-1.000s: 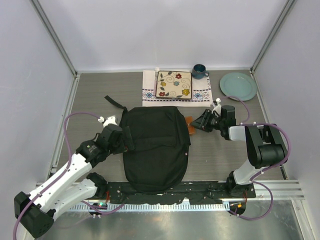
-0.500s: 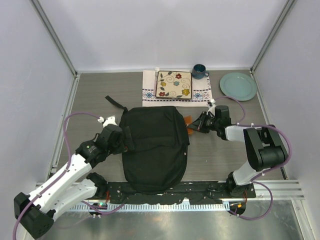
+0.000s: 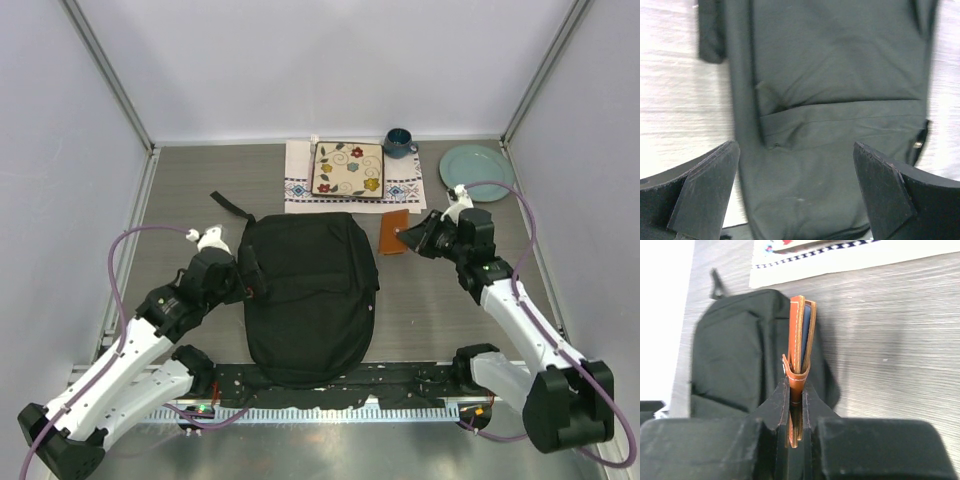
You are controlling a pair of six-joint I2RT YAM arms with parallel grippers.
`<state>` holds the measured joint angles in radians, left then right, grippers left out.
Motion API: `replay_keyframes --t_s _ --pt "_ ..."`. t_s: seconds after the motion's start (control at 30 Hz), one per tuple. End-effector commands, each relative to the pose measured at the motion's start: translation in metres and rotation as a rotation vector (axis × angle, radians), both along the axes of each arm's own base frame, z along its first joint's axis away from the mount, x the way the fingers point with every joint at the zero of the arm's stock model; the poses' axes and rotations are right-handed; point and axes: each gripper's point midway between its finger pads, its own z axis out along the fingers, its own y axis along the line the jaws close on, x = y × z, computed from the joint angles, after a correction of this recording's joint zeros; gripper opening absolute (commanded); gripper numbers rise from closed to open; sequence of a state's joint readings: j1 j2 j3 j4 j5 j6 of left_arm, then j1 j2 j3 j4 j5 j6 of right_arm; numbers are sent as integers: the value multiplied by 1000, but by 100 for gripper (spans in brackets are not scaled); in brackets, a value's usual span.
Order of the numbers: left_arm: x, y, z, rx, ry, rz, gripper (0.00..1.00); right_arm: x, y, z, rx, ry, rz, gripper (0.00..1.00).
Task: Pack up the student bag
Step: Pick up the personal item from the center of the board, then place the personal item in the student bag.
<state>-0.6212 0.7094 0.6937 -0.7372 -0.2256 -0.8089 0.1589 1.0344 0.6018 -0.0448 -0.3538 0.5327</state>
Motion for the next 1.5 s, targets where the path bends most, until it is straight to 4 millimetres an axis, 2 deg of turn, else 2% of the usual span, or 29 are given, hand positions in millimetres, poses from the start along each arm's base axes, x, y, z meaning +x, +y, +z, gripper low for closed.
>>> replay_keyframes --t_s 0.0,0.03,0.07,0.1,0.13,0.17,0.23,0.27,0.3,0.37,0.4,0.43,0.73,0.8,1.1,1.23,1.3,1.33,1.43,1.47 --pt "16 -43 58 -246 -143 -85 100 -26 33 62 213 -98 160 0" --pt "17 -51 60 -287 -150 -106 100 -32 40 69 266 -99 188 0" --pt "25 -64 78 -362 -208 -128 100 -39 46 75 333 -75 197 0" --pt "22 -78 85 -436 -201 -173 100 -50 56 85 375 -104 249 0" --pt "24 -86 86 -478 -206 -191 99 -56 62 88 399 -106 270 0" --pt "32 -98 101 -541 -254 -214 100 -61 68 93 436 -92 282 0" --pt "32 -114 109 -620 -254 -268 100 -73 83 100 466 -102 326 0" --pt "36 -120 122 -657 -297 -292 99 -76 87 100 479 -91 335 0" --pt "40 -127 118 -663 -286 -302 100 -84 98 105 508 -91 373 0" --pt "44 -135 125 -697 -309 -333 99 -88 106 104 534 -76 381 0" --pt "48 -139 121 -697 -298 -335 100 -90 109 111 566 -88 387 0" --pt "47 -144 125 -715 -306 -361 100 -93 113 112 582 -89 394 0" --pt "44 -157 125 -761 -316 -428 90 -97 125 122 673 -87 440 0" --pt "37 -163 124 -767 -303 -480 86 -98 126 124 688 -92 449 0" --pt "25 -176 125 -772 -298 -579 49 -98 127 124 707 -86 452 0" --pt "22 -179 129 -783 -306 -607 22 -99 128 121 701 -76 451 1" --pt "22 -180 130 -787 -306 -613 14 -99 127 119 698 -73 449 3" --pt "21 -180 131 -789 -308 -618 7 -99 127 118 694 -75 446 6" --pt "20 -180 129 -788 -304 -622 0 -99 125 115 680 -82 436 32" --pt "20 -180 129 -786 -304 -623 0 -98 124 115 672 -89 423 51"
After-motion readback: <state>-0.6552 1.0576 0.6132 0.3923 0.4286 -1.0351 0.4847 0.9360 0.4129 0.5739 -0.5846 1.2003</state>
